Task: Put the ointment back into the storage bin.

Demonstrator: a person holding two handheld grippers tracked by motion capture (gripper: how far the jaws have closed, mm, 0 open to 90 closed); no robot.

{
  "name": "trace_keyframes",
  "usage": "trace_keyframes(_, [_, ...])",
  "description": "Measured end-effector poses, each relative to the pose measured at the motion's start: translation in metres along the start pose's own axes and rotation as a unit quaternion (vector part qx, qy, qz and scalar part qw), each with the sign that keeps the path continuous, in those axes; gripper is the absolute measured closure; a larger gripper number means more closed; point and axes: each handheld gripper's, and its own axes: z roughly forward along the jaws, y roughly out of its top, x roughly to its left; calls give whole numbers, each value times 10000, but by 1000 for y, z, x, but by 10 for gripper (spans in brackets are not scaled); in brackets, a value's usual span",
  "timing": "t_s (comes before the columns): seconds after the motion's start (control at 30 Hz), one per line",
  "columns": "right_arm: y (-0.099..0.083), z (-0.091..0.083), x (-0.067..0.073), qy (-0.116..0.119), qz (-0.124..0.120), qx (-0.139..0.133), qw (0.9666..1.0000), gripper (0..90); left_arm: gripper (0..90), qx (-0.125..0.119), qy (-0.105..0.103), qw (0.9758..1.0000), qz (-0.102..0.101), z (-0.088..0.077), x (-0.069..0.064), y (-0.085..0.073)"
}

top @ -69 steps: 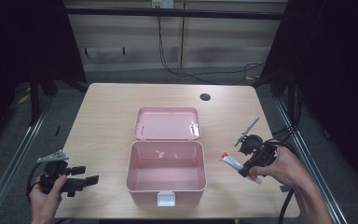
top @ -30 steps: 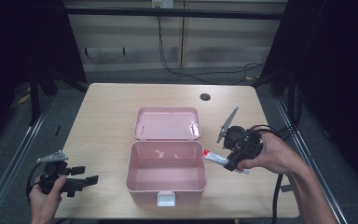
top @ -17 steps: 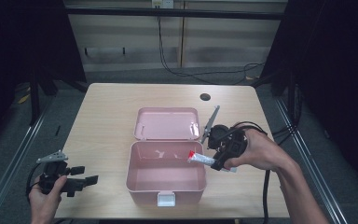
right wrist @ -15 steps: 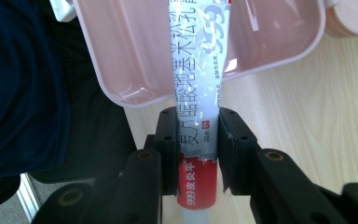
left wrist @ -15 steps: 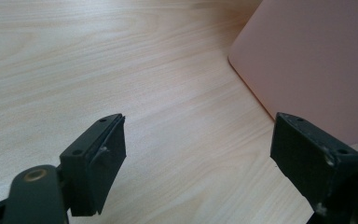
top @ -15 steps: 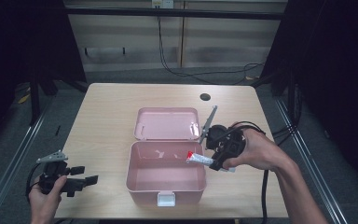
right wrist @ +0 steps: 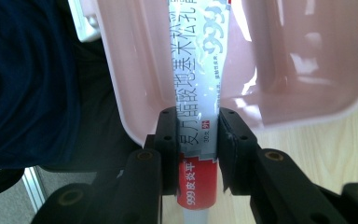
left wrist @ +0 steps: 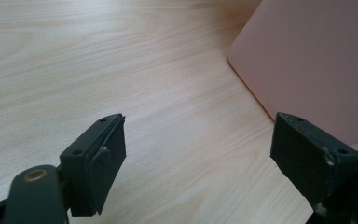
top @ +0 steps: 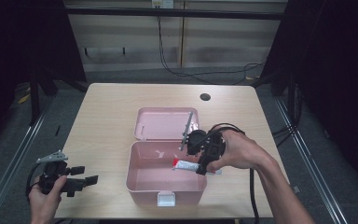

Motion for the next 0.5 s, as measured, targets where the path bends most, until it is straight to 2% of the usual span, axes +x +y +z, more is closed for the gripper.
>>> trace_keyframes(0.17, [17, 10, 0, 52, -231, 177, 9996, 717, 180, 5, -3, 10000, 0, 0, 0, 0])
trace_keyframes(0.5, [38, 22, 0, 145, -363, 158, 9991, 717, 180, -2, -10, 10000, 1, 0, 0, 0])
